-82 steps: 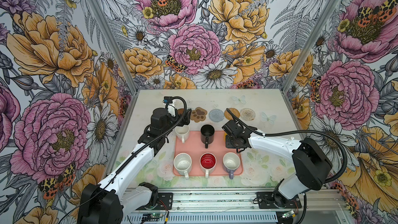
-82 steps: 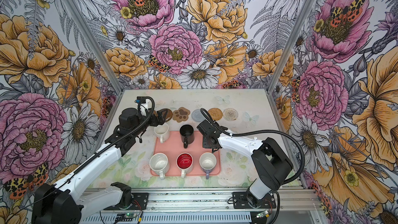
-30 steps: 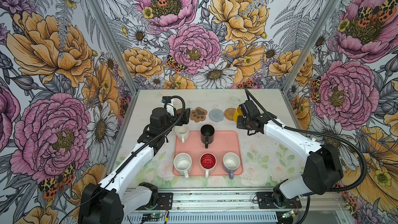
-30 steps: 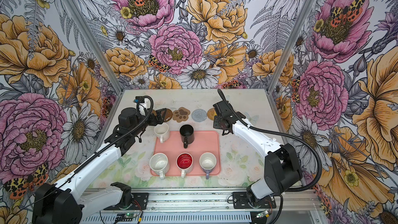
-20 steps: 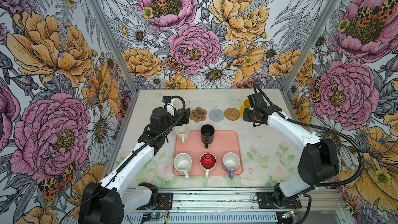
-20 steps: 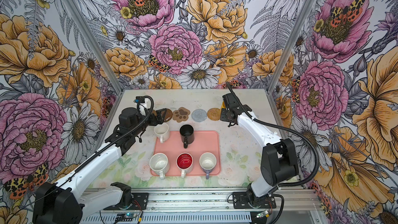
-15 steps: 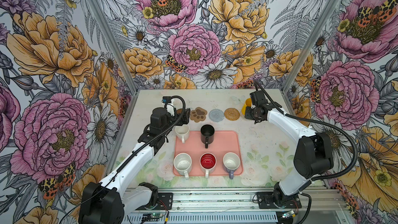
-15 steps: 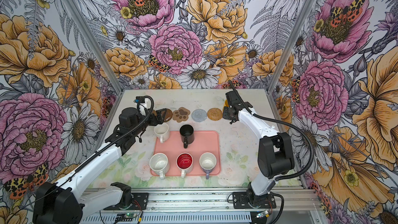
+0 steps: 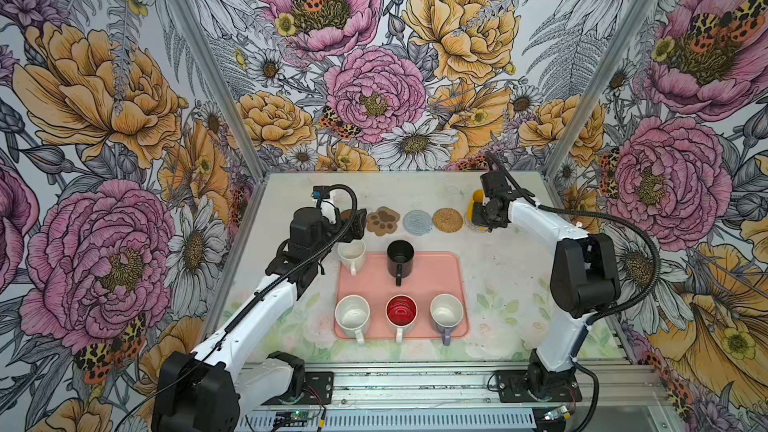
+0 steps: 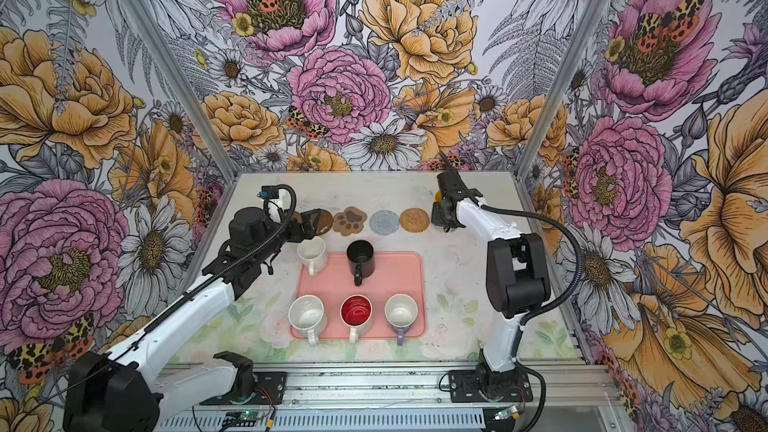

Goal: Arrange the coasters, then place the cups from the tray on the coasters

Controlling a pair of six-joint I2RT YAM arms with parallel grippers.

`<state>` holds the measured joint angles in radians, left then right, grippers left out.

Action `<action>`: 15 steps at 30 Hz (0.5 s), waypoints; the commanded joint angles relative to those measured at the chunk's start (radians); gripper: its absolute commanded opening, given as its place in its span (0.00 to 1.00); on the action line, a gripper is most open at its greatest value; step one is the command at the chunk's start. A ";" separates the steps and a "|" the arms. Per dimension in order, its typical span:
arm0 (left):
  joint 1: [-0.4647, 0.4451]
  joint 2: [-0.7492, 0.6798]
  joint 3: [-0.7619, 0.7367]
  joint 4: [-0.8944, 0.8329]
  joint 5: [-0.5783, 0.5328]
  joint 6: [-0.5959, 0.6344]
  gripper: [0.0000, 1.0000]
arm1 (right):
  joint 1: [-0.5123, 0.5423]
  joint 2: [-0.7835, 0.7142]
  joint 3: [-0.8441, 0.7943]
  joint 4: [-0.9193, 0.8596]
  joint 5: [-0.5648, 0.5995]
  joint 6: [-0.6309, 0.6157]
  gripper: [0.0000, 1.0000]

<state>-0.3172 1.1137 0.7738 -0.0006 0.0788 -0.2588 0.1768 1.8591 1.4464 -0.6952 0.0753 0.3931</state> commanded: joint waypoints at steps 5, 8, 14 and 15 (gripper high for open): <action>0.008 -0.029 -0.010 -0.008 -0.015 -0.002 0.99 | -0.011 0.027 0.065 0.060 0.046 -0.019 0.00; 0.008 -0.039 -0.011 -0.012 -0.019 0.001 0.99 | -0.016 0.036 0.067 0.062 0.053 -0.020 0.00; 0.008 -0.050 -0.015 -0.019 -0.027 0.002 0.99 | -0.021 0.062 0.076 0.066 0.053 -0.015 0.00; 0.008 -0.051 -0.015 -0.019 -0.028 0.003 0.99 | -0.022 0.067 0.078 0.069 0.053 -0.014 0.00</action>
<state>-0.3172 1.0836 0.7738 -0.0051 0.0731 -0.2588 0.1619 1.9110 1.4769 -0.6899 0.1005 0.3828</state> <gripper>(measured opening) 0.987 0.182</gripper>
